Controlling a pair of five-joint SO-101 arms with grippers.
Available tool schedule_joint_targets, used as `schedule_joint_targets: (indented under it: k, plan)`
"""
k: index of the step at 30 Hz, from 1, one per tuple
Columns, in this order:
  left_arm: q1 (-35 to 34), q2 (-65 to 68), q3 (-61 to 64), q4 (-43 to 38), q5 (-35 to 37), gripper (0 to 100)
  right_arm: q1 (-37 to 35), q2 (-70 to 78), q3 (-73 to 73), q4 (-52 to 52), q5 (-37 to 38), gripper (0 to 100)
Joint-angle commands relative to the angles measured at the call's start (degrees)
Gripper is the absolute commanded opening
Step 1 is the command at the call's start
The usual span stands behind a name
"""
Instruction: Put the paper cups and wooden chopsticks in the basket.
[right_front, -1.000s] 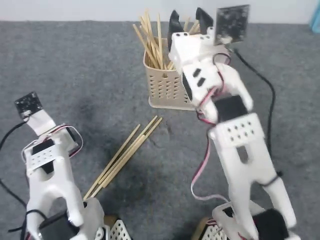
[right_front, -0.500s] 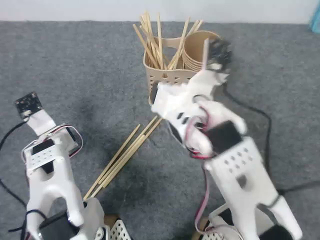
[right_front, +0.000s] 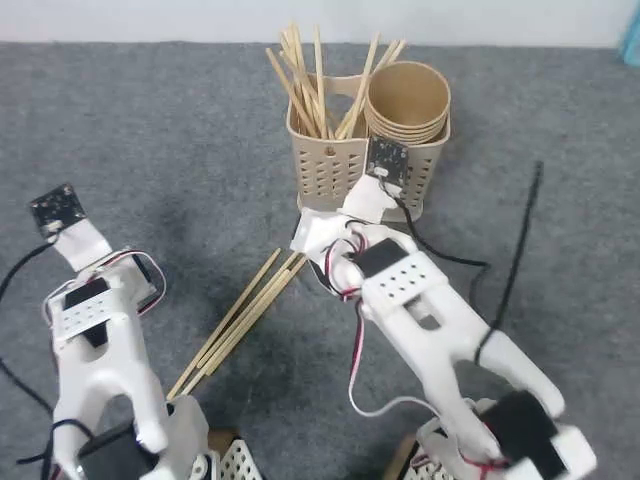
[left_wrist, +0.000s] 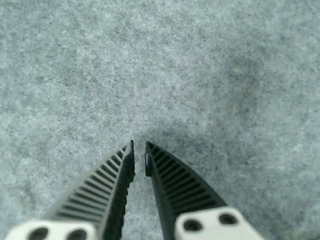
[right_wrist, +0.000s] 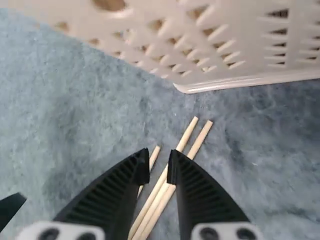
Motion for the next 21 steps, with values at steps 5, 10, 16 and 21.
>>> schedule_joint_targets:
  k: [5,10,16,21]
  plan:
    - [0.26,-0.35,-2.68,-0.09,-0.53,4,-0.4,8.75,-0.44,-8.75,-1.05,8.5]
    - [0.35,-0.26,-2.68,-0.09,-0.53,4,-0.4,14.02,-0.53,-12.35,-1.05,8.5]
    - [0.35,-0.26,-2.68,-0.09,-0.53,4,-0.4,18.33,-2.9,-11.91,-1.05,8.5]
    - [0.35,-0.26,-2.68,-0.09,-0.53,4,-0.4,21.41,-6.86,-7.16,-0.97,8.5]
